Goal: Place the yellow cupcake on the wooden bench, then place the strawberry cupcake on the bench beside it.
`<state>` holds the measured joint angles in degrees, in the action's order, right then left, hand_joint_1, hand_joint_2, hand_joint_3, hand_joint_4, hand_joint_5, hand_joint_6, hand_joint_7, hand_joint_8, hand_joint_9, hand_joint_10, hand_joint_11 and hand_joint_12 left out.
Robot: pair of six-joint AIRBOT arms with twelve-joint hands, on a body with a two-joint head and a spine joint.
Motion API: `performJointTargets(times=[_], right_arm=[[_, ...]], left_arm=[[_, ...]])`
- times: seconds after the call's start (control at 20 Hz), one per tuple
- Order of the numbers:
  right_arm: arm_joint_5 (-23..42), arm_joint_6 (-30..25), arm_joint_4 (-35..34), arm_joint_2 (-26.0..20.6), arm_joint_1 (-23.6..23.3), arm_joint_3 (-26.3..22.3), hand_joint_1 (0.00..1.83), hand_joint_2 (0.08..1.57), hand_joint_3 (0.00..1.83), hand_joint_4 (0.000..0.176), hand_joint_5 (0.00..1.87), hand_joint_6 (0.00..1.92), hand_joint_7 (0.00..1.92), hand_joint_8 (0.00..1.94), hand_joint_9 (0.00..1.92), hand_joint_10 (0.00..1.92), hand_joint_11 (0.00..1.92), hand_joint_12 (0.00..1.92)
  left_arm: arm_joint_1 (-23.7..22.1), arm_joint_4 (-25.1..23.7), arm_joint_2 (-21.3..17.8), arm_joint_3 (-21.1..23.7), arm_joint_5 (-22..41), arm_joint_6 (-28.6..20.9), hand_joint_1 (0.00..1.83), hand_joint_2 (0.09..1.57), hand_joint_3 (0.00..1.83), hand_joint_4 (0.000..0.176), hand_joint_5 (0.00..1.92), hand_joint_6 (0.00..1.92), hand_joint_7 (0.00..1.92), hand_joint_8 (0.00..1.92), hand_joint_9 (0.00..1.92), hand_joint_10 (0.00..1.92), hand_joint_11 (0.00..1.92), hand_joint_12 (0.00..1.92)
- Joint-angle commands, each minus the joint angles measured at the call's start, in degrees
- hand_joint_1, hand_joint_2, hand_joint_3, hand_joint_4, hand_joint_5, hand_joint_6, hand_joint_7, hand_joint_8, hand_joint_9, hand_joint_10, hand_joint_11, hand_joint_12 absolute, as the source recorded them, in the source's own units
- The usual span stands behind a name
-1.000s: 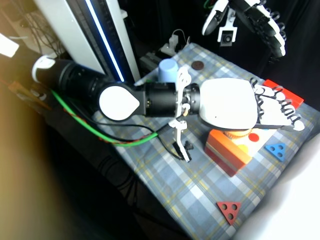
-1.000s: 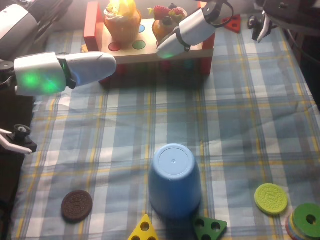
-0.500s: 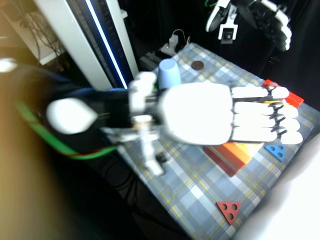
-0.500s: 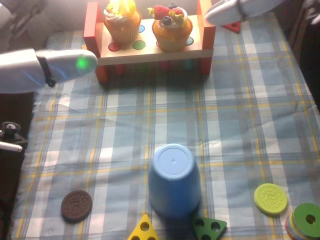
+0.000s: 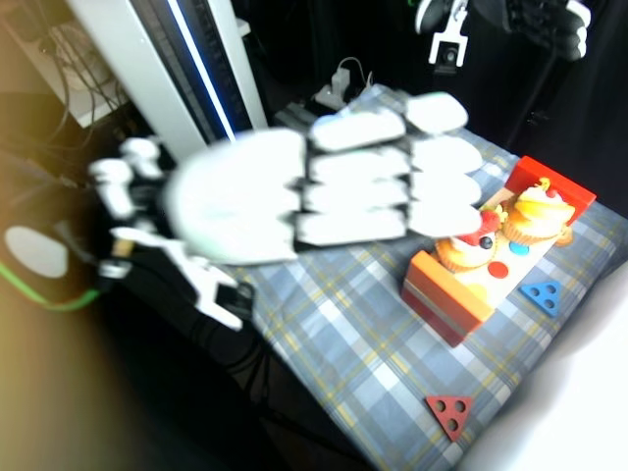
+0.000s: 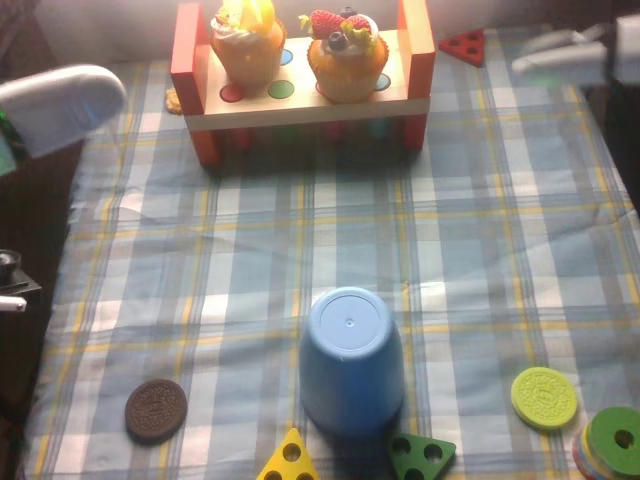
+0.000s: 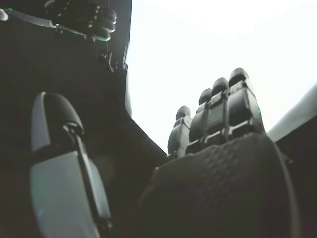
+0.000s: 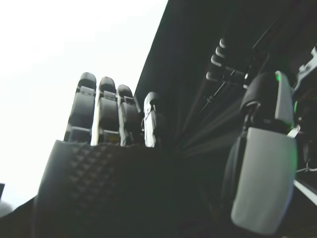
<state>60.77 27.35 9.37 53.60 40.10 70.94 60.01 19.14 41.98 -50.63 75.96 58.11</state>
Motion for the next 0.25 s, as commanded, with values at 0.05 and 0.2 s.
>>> performJointTargets(times=[0.05,0.2], right_arm=[[19.8,0.1,-8.9,-1.4,7.1,-2.8,0.82,0.88,0.00,0.106,0.22,0.01,0.21,0.00,0.17,0.01,0.03,0.02],[32.8,0.1,-15.7,-1.9,16.5,-6.6,0.72,0.94,0.00,0.064,0.24,0.00,0.29,0.00,0.24,0.00,0.09,0.08]], left_arm=[[0.8,-1.0,-0.1,0.0,11.9,-4.2,0.72,0.79,0.01,0.063,0.08,0.00,0.21,0.00,0.24,0.01,0.00,0.86],[2.4,-1.9,1.2,-1.0,16.2,-10.3,0.34,1.09,0.02,0.000,0.02,0.00,0.24,0.00,0.33,0.00,0.02,0.95]])
